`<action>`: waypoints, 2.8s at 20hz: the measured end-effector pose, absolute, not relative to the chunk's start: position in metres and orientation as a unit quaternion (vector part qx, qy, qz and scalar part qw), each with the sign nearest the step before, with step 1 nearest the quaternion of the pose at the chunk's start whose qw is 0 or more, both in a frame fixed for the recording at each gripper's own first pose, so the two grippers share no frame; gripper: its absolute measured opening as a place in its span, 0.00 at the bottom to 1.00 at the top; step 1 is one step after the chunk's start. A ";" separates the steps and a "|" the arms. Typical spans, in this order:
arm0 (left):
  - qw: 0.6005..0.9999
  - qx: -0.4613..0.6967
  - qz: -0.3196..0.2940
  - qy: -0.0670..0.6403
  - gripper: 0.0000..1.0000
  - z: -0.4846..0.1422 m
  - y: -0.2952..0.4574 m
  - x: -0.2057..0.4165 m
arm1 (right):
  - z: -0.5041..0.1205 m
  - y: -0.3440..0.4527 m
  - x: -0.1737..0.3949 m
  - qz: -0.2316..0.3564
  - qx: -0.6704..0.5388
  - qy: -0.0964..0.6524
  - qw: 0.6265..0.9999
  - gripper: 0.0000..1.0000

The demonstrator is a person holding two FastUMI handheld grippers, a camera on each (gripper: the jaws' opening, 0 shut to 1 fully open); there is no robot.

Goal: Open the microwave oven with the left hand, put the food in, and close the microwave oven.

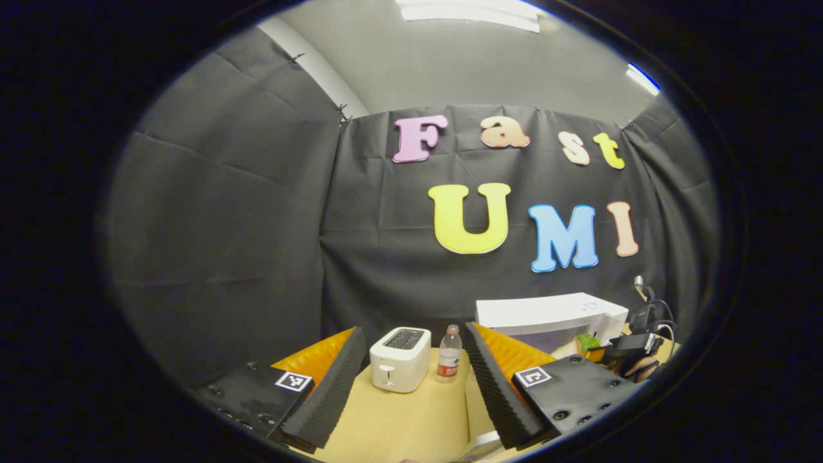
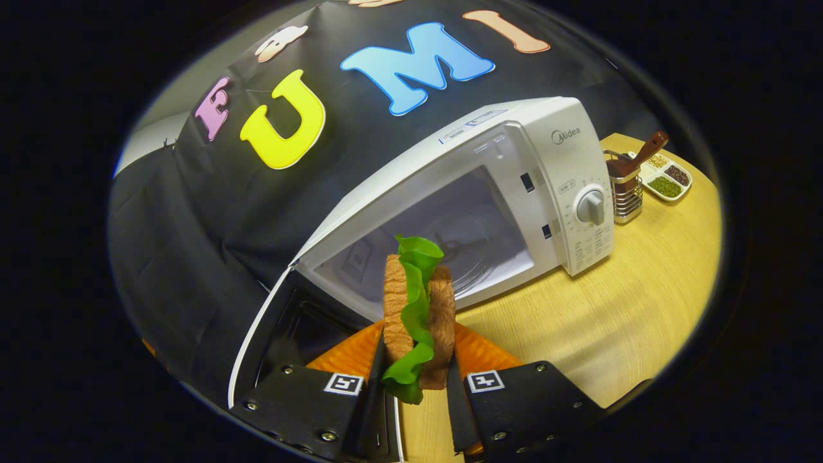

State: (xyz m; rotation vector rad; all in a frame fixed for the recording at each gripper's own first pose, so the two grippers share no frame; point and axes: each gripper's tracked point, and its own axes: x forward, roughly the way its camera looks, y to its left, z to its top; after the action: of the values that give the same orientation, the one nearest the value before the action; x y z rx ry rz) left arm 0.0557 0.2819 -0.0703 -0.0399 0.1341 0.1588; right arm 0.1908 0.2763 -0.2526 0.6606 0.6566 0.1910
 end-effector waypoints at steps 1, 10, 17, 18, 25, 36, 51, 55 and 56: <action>0.994 -0.016 0.081 0.070 1.00 -0.072 0.286 0.055 | -0.256 0.278 0.200 0.085 0.321 0.311 0.890 0.44; 0.989 0.008 0.108 0.099 1.00 -0.092 0.322 0.047 | -0.285 0.301 0.273 0.057 0.328 0.291 0.897 0.44; 0.985 0.023 0.116 0.122 1.00 -0.106 0.330 0.038 | -0.308 0.306 0.312 0.047 0.344 0.284 0.894 0.44; 0.986 0.029 0.115 0.121 1.00 -0.105 0.330 0.038 | -0.314 0.302 0.315 0.035 0.342 0.287 0.894 0.44; 0.986 0.028 0.114 0.119 0.99 -0.107 0.329 0.034 | -0.332 0.280 0.322 -0.022 0.262 0.297 0.918 0.59; 0.986 0.016 0.105 0.128 0.96 -0.141 0.321 0.031 | -0.291 0.230 0.290 -0.020 0.079 0.251 0.964 0.98; 0.981 0.004 0.084 0.173 0.98 -0.209 0.269 0.021 | -0.121 0.116 0.161 0.014 0.019 0.111 0.994 0.97; 0.978 0.009 0.085 0.189 0.90 -0.226 0.259 0.011 | -0.108 0.090 0.130 0.015 0.017 0.113 0.993 0.97; 0.978 0.007 0.081 0.194 0.84 -0.228 0.255 0.009 | -0.105 0.087 0.124 0.021 0.022 0.114 0.993 0.97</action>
State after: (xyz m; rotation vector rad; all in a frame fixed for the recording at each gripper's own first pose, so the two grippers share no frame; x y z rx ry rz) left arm 0.0089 0.2549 -0.2283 0.0148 0.3916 0.1632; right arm 0.1235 0.0875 -0.1055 0.0446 0.2277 0.0421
